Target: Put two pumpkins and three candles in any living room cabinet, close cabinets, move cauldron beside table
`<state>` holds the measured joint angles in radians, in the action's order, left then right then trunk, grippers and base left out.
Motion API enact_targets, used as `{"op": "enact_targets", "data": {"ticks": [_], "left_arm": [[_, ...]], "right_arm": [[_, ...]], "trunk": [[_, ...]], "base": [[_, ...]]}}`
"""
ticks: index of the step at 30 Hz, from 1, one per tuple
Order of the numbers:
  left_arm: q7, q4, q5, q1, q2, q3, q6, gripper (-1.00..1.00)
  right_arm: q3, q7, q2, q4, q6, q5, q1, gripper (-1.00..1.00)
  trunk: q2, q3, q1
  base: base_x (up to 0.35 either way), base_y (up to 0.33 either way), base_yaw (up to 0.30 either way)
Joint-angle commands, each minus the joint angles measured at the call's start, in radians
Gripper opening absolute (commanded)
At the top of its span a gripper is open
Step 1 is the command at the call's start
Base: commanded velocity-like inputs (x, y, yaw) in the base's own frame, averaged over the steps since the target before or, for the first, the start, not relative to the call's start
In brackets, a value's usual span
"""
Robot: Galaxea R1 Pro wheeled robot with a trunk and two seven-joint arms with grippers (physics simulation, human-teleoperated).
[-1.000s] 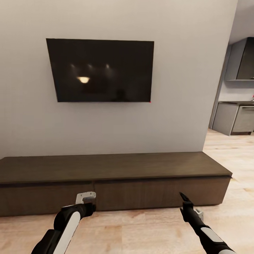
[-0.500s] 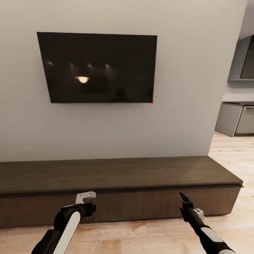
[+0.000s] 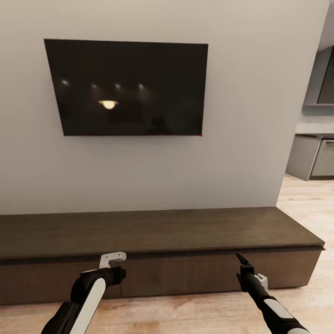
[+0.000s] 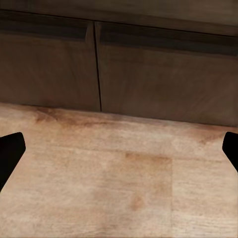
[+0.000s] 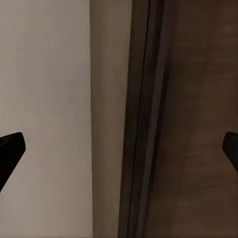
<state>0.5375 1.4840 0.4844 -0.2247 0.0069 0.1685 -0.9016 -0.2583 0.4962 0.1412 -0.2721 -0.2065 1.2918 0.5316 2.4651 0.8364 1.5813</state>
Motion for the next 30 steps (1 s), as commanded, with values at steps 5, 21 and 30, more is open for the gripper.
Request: {"op": "enact_targets", "data": {"ticks": [5, 21, 30], "left_arm": [[0.01, 0.001, 0.01, -0.001, 0.001, 0.002, -0.002, 1.0], [0.009, 0.002, 0.011, -0.001, 0.001, 0.002, -0.002, 1.0], [0.009, 0.002, 0.014, -0.001, 0.001, 0.002, -0.001, 1.0]], "right_arm": [[-0.004, 0.002, 0.0, 0.001, -0.01, 0.009, 0.001, 1.0], [-0.004, 0.002, 0.0, 0.001, -0.01, 0.009, 0.001, 1.0], [-0.004, 0.002, 0.0, 0.001, -0.01, 0.008, 0.001, 1.0]], "trunk": [[0.0, 0.001, 0.0], [0.0, 0.001, 0.0], [0.028, 0.014, 0.015]], "base": [[0.067, 0.0, 0.0], [0.078, 0.0, 0.0], [0.001, 0.0, 0.0]]}}
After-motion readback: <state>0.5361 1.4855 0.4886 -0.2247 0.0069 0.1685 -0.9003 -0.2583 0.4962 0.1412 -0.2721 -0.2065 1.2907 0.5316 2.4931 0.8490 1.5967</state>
